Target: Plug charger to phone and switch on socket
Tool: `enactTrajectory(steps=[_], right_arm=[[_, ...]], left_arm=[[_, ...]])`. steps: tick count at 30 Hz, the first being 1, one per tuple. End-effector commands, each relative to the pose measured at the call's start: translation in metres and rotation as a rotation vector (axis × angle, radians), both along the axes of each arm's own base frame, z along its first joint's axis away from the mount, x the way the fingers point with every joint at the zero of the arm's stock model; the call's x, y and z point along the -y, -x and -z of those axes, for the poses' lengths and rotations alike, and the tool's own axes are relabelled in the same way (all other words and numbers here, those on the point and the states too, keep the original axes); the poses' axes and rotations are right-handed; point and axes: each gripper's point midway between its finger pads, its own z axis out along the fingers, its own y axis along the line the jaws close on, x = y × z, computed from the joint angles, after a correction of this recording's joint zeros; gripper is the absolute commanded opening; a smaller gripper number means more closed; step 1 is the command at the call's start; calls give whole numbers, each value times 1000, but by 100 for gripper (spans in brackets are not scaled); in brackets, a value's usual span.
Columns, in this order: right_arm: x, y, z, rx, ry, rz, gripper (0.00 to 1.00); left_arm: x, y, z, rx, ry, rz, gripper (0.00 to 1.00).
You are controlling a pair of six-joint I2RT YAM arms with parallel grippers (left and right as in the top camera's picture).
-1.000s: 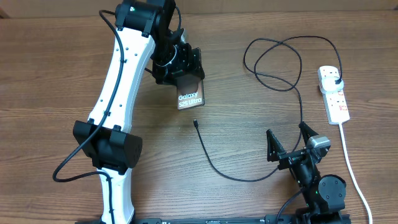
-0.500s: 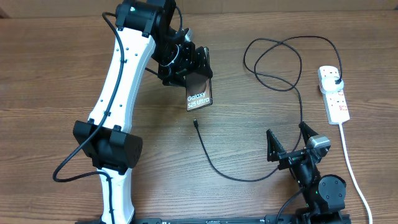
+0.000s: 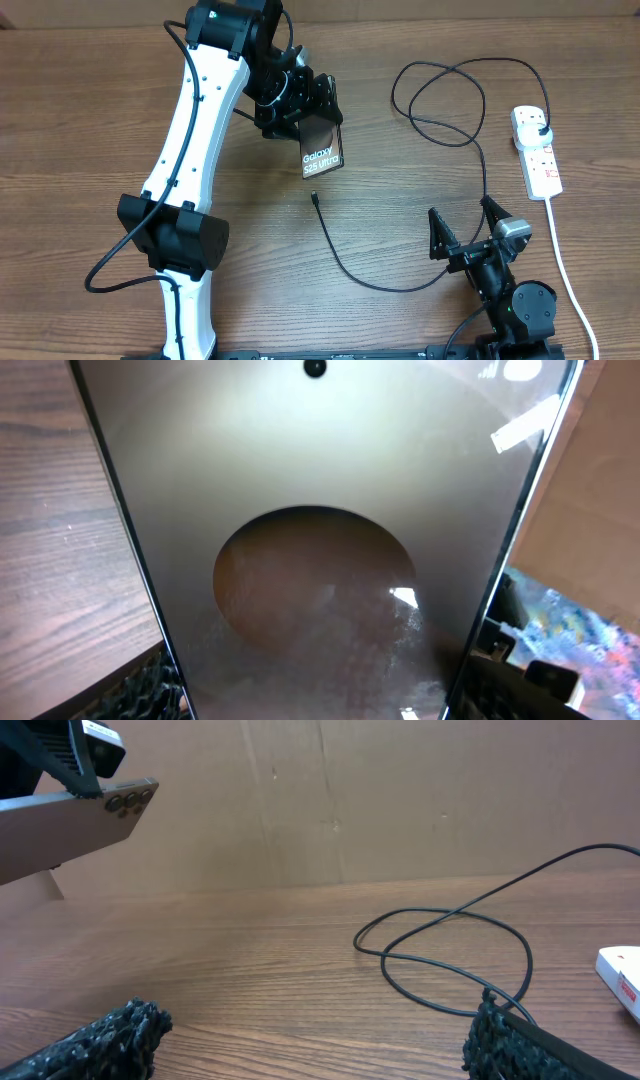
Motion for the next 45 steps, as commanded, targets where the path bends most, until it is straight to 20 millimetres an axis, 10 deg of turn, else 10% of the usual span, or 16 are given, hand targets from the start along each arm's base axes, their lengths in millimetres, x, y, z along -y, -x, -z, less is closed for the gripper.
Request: enactTrajectory(steps=[1, 45], right_arm=[[1, -1, 2, 0, -3, 10, 100], [1, -1, 2, 0, -4, 10, 100]], left_arm=[[7, 8, -24, -33, 85, -54, 30], [7, 1, -103, -524, 564, -349, 20]])
